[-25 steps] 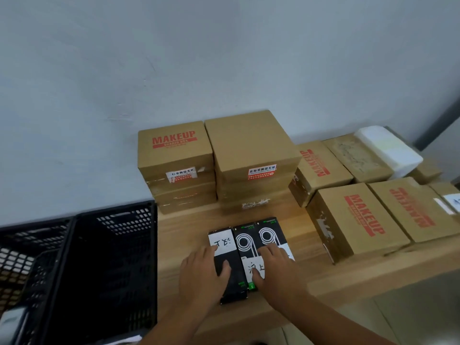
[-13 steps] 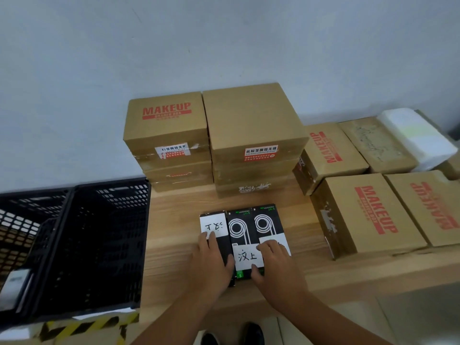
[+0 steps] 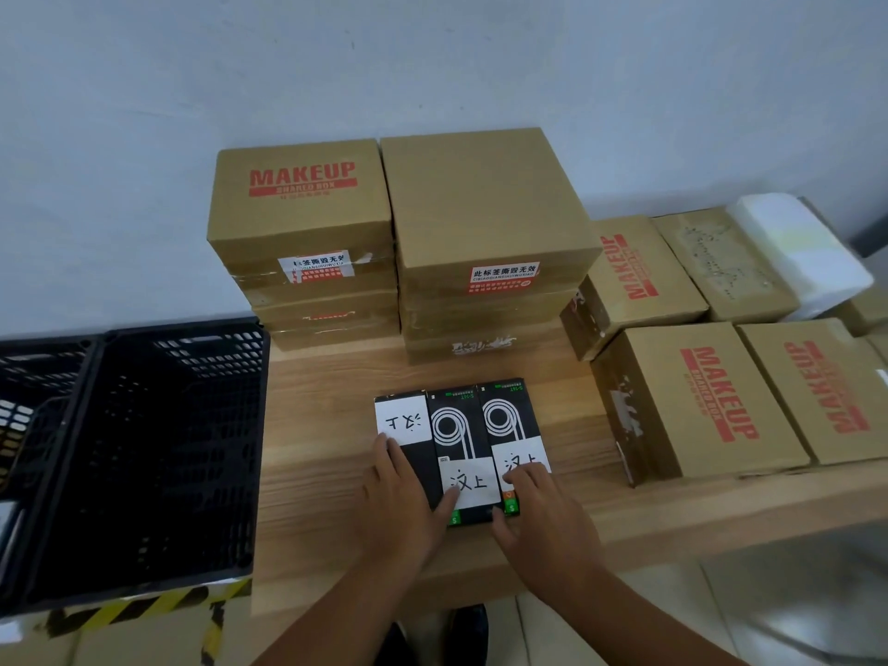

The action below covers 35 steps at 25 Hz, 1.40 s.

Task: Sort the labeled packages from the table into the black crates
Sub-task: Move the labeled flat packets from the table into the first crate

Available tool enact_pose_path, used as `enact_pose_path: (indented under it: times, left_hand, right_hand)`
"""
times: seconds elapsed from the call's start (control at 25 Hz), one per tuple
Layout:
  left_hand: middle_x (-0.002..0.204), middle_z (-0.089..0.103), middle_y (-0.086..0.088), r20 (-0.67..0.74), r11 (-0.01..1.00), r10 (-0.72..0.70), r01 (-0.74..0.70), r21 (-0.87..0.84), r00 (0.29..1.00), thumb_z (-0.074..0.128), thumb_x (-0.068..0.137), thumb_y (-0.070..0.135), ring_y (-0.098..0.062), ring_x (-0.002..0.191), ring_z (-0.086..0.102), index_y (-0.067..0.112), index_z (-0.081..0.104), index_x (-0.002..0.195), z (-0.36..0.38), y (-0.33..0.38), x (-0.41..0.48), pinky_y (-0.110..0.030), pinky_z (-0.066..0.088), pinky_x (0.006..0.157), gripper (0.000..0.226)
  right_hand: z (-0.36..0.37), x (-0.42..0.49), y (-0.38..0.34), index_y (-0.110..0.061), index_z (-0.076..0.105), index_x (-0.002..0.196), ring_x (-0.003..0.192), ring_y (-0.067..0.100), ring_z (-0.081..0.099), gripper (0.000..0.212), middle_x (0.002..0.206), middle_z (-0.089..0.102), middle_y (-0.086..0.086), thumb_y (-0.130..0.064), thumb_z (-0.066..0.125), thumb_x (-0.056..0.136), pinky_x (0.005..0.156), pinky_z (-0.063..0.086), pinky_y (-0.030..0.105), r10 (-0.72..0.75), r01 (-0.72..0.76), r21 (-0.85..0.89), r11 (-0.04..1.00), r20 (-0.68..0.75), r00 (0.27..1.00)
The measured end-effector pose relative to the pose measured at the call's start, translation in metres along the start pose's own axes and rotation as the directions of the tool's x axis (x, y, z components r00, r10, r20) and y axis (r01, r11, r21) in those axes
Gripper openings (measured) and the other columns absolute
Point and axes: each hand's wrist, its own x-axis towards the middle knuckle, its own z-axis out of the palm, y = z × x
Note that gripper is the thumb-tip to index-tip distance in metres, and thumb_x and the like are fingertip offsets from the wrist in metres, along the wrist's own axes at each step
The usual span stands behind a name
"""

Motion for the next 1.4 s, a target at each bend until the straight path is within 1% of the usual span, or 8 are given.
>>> enact_pose_path:
  times: [0.28,0.64,0.92,1.0,1.08,1.2,1.32,1.4]
  left_hand:
    - [0.169,0.0,-0.006,-0.048,0.988,0.05,-0.056,-0.141,0.998,0.056,0.094,0.063,-0.02,0.149,0.026,0.003,0.006,0.161,0.0,-0.008,-0.007,-0.029,0.037,0.114,0.103]
    - [0.169,-0.002,-0.006,-0.031,0.981,0.111,-0.114,-0.156,0.993,0.063,0.092,0.059,-0.021,0.153,0.02,0.004,0.004,0.162,-0.003,-0.03,-0.005,-0.032,0.036,0.118,0.107]
    - [0.159,0.018,0.013,-0.082,0.923,-0.03,-0.004,-0.384,0.996,0.076,0.075,0.048,-0.01,0.131,0.043,0.02,0.022,0.157,-0.024,-0.036,-0.01,-0.022,0.047,0.082,0.102]
    - [0.154,0.02,0.023,-0.084,0.866,-0.014,-0.03,-0.5,0.996,0.073,0.072,0.054,0.005,0.121,0.044,0.028,0.029,0.153,-0.038,-0.033,-0.02,-0.01,0.042,0.078,0.096]
    - [0.147,0.026,0.027,-0.069,0.752,0.001,-0.046,-0.658,0.998,0.069,0.068,0.06,0.016,0.119,0.043,0.033,0.037,0.149,-0.053,-0.021,-0.029,-0.002,0.042,0.081,0.091]
    - [0.147,0.032,0.026,-0.05,0.608,0.056,-0.074,-0.79,0.997,0.07,0.069,0.058,0.013,0.13,0.043,0.032,0.04,0.152,-0.07,-0.006,-0.04,-0.011,0.045,0.103,0.092]
    - [0.146,0.034,0.028,-0.042,0.562,0.127,-0.107,-0.82,0.991,0.076,0.082,0.043,0.019,0.126,0.044,0.029,0.041,0.152,-0.08,0.001,-0.048,-0.005,0.047,0.094,0.08]
    - [0.15,0.036,0.021,-0.023,0.536,0.129,-0.089,-0.84,0.991,0.074,0.092,0.028,0.02,0.124,0.044,0.025,0.042,0.153,-0.083,0.003,-0.05,-0.001,0.046,0.088,0.069]
  right_hand:
    - [-0.002,-0.002,-0.001,-0.023,0.056,0.125,0.112,0.011,0.058,0.035,0.125,0.055,-0.007,-0.04,0.059,0.094,0.087,0.055,0.028,0.033,-0.033,0.005,0.999,-0.014,0.999]
    - [0.0,0.001,-0.005,-0.023,0.055,0.127,0.111,0.011,0.057,0.036,0.126,0.054,-0.007,-0.04,0.057,0.095,0.088,0.053,0.029,0.034,-0.034,-0.014,0.999,-0.011,0.999]
    - [-0.002,0.005,-0.012,-0.025,0.056,0.127,0.111,0.009,0.055,0.036,0.125,0.056,-0.009,-0.042,0.059,0.095,0.087,0.052,0.024,0.012,-0.012,-0.006,1.0,0.001,1.0]
    - [-0.004,0.01,-0.019,-0.026,0.057,0.131,0.112,0.006,0.056,0.041,0.127,0.056,-0.009,-0.047,0.059,0.097,0.087,0.049,0.021,0.068,-0.075,0.155,0.985,0.049,0.997]
    - [-0.011,0.018,-0.031,-0.024,0.06,0.132,0.106,0.004,0.059,0.044,0.125,0.061,-0.008,-0.051,0.06,0.097,0.083,0.05,0.021,0.16,-0.229,0.457,0.859,0.184,0.97]
    - [-0.026,0.028,-0.048,-0.027,0.07,0.12,0.099,0.008,0.067,0.034,0.116,0.071,-0.007,-0.051,0.057,0.099,0.08,0.054,0.027,0.127,-0.393,0.698,0.599,0.401,0.907]
    - [-0.04,0.029,-0.058,-0.031,0.076,0.114,0.101,0.016,0.075,0.028,0.111,0.078,-0.002,-0.045,0.055,0.101,0.088,0.059,0.038,-0.008,-0.456,0.82,0.346,0.489,0.872]
    - [-0.046,0.03,-0.062,-0.031,0.076,0.116,0.107,0.021,0.074,0.03,0.113,0.078,0.001,-0.044,0.054,0.102,0.097,0.057,0.045,-0.071,-0.47,0.843,0.262,0.503,0.861]
